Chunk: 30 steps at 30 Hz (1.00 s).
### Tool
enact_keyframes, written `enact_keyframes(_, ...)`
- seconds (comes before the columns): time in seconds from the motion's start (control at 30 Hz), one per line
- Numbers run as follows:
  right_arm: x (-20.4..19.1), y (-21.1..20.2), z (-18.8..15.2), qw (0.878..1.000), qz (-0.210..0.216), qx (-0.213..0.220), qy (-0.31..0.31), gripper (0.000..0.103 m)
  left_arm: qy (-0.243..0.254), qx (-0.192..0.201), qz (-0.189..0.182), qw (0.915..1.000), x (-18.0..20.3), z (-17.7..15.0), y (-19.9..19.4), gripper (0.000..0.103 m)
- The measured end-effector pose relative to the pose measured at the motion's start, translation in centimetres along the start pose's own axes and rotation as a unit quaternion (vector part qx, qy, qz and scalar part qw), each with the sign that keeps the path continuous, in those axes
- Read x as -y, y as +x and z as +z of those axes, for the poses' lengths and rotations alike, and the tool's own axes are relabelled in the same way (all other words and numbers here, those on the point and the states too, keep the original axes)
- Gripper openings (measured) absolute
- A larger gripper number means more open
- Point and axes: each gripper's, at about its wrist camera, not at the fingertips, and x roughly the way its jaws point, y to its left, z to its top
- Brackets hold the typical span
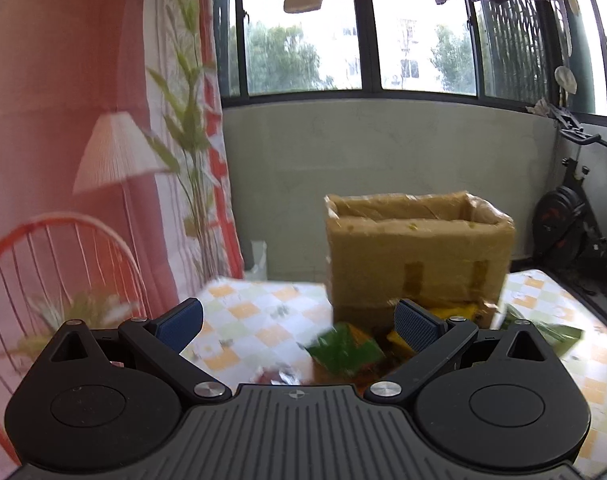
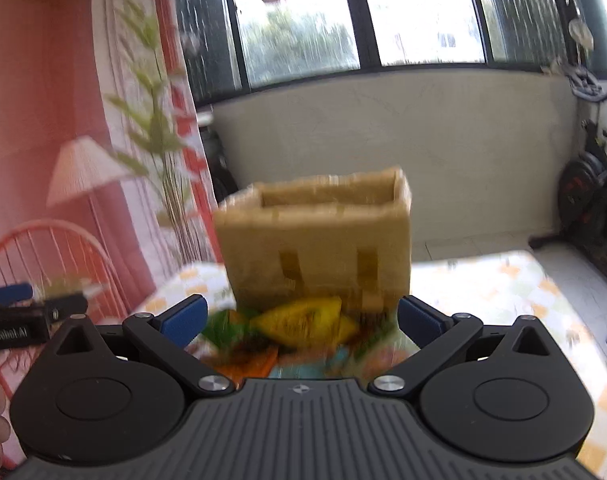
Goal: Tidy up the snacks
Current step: 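Close the left gripper on the orange chip bag while the right gripper grasps the pale green bag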
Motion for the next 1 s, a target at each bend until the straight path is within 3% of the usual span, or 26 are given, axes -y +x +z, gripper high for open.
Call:
enact_keyframes(0.17, 3.1, 2.8, 0.6, 0.999, -0.02, 0.018, -0.031, 0.103, -0.014, 0.014, 0.003, 0.9998, 0.2, 0.4, 3.2, 0.102)
enact_keyframes(0.33, 5.8, 6.2, -2.1, 0.998, -0.048, -0.019, -0.021, 0.103, -0.036, 0.011, -0.022, 0.9991, 1.3, -0.8, 6.3, 0.103)
enact_keyframes(0.43, 6.5, 6.9, -4.5, 0.997, -0.078, -0.017, -0.021, 0.103, -0.042, -0.002, -0.024, 0.9988, 2.1, -1.5, 7.6, 0.103)
enact_keyframes(0.57, 7.2, 7.2, -6.0, 0.997, -0.067, -0.019, -0.023, 0.103, -0.058, -0.028, -0.052, 0.9965, 2.5, -2.2, 9.3, 0.103)
enact_keyframes(0.73, 8.1, 8.1, -6.8, 0.995, -0.088, -0.042, -0.012, 0.102, -0.092, -0.061, -0.041, 0.9931, 2.2, -3.2, 11.2, 0.102)
enact_keyframes(1.0, 9.1, 9.4, -8.2, 0.994, -0.088, -0.062, 0.014, 0.097, -0.052, -0.08, -0.03, 0.995, 2.9, -4.7, 12.8, 0.102)
